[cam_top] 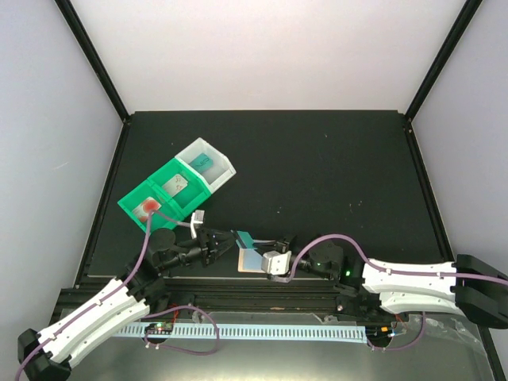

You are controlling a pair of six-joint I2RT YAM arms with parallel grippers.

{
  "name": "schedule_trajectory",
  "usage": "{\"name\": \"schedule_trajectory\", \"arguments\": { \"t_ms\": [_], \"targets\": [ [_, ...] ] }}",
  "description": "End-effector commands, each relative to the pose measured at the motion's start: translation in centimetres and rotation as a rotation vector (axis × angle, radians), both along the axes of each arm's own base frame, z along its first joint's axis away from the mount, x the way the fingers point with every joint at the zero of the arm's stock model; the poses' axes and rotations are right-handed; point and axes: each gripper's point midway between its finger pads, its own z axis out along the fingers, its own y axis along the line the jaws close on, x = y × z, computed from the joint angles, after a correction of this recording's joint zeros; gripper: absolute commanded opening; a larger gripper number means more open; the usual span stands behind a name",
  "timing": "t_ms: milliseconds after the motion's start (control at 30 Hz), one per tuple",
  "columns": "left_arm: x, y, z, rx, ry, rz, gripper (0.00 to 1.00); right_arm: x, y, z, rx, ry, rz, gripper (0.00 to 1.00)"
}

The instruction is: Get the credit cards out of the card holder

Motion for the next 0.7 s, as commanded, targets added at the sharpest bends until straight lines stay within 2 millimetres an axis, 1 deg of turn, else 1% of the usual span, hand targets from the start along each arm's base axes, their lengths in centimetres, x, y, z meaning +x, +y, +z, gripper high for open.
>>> {"name": "schedule_trajectory", "arguments": {
  "t_ms": [0,33,100,133,167,200,300,400,500,567,667],
  "targets": [
    [0.1,-0.2,3.3,-0.086,-0.130,-0.013,0.30,-0.7,-0.2,1.5,0.090,0.099,0.011,0.01],
    [0.1,-0.2,3.5,-0.078,-0.161,-0.013,0.42,-0.7,-0.3,1.9,0.110,0.136,0.002,0.01],
    [0.1,-0.1,3.7,-0.050,-0.205,-0.015,0.62,-0.2,-0.5,2.5,0.149,0.216,-0.043,0.01],
    [0.1,-0.1,4.0,-0.034,-0.238,-0.021,0.70,0.1,-0.6,2.5,0.156,0.269,-0.066,0.01],
    [0.0,-0.1,4.3,-0.022,-0.269,-0.027,0.74,0.4,-0.7,2.6,0.161,0.318,-0.092,0.01],
    [-0.1,-0.1,4.7,-0.009,-0.296,-0.034,0.77,0.5,-0.8,2.7,0.167,0.371,-0.115,0.01],
    [-0.2,0.0,5.7,0.048,-0.384,-0.047,0.82,0.5,-1.2,3.2,0.216,0.533,-0.152,0.01],
    [-0.3,0.2,6.4,0.147,-0.484,-0.069,0.83,0.7,-1.7,4.1,0.293,0.734,-0.208,0.01],
    [-0.4,0.5,6.3,0.230,-0.537,-0.093,0.84,1.4,-2.4,4.7,0.373,0.913,-0.297,0.01],
    [-0.7,0.4,6.2,0.239,-0.558,-0.110,0.83,2.1,-3.0,5.0,0.456,1.024,-0.362,0.01],
    [-1.1,0.3,6.2,0.233,-0.589,-0.137,0.82,2.3,-3.2,6.0,0.569,1.182,-0.377,0.01]
  ]
}}
